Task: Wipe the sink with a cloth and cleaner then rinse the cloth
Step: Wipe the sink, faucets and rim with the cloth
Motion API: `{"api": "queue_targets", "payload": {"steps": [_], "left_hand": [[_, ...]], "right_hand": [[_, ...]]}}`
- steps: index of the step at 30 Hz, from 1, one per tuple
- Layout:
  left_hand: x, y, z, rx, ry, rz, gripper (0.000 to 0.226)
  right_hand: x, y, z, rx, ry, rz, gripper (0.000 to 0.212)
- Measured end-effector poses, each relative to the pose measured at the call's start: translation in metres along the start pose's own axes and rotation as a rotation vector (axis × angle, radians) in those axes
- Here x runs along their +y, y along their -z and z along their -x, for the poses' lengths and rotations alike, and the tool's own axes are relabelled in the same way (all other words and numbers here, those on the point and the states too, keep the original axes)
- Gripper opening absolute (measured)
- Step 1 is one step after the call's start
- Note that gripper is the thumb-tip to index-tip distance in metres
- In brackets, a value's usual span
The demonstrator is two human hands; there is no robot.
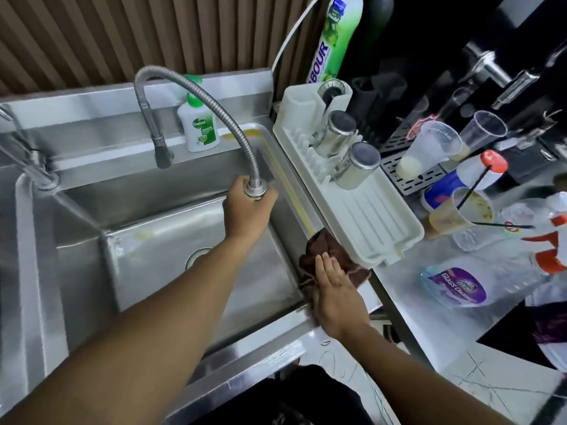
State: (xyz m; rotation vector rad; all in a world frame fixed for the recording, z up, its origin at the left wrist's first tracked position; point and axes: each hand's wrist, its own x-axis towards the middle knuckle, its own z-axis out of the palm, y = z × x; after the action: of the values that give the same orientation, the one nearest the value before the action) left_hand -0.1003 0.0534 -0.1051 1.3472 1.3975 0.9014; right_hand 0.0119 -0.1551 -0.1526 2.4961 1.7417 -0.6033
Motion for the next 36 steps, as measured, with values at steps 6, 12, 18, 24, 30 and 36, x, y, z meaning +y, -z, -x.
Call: {"api": "queue_targets", "payload": {"steps": [6, 12, 18, 24, 30, 36], "left_hand": [[-0.018, 0.044, 0.033, 0.243, 0.060, 0.103, 0.038], [-0.042, 0.090, 0.037, 0.364, 0.006, 0.010, 0.040], [-0.054, 0.106, 0.034, 0.593, 0.151, 0.128, 0.053], [-0.033, 0.083, 0.037, 0.556, 0.791, 0.740, 0.073], [0.008, 0.078, -0.010, 0.165, 0.714, 0.907, 0.071], [0.027, 0.094, -0.069, 0.331, 0.317, 0.415, 0.046]], "right_hand": [[-0.013, 0.019, -0.072, 0.003, 0.085, 0.101, 0.070], [-0.006, 0.021, -0.058, 0.022, 0.107, 0.119, 0.073], [-0.006, 0.016, -0.042, 0.006, 0.094, 0.123, 0.069], [-0.016, 0.025, -0.091, -0.017, 0.103, 0.171, 0.071], [-0.010, 0.028, -0.045, -0.036, 0.054, 0.118, 0.068], [-0.013, 0.016, -0.027, -0.032, -0.033, 0.147, 0.088]]}}
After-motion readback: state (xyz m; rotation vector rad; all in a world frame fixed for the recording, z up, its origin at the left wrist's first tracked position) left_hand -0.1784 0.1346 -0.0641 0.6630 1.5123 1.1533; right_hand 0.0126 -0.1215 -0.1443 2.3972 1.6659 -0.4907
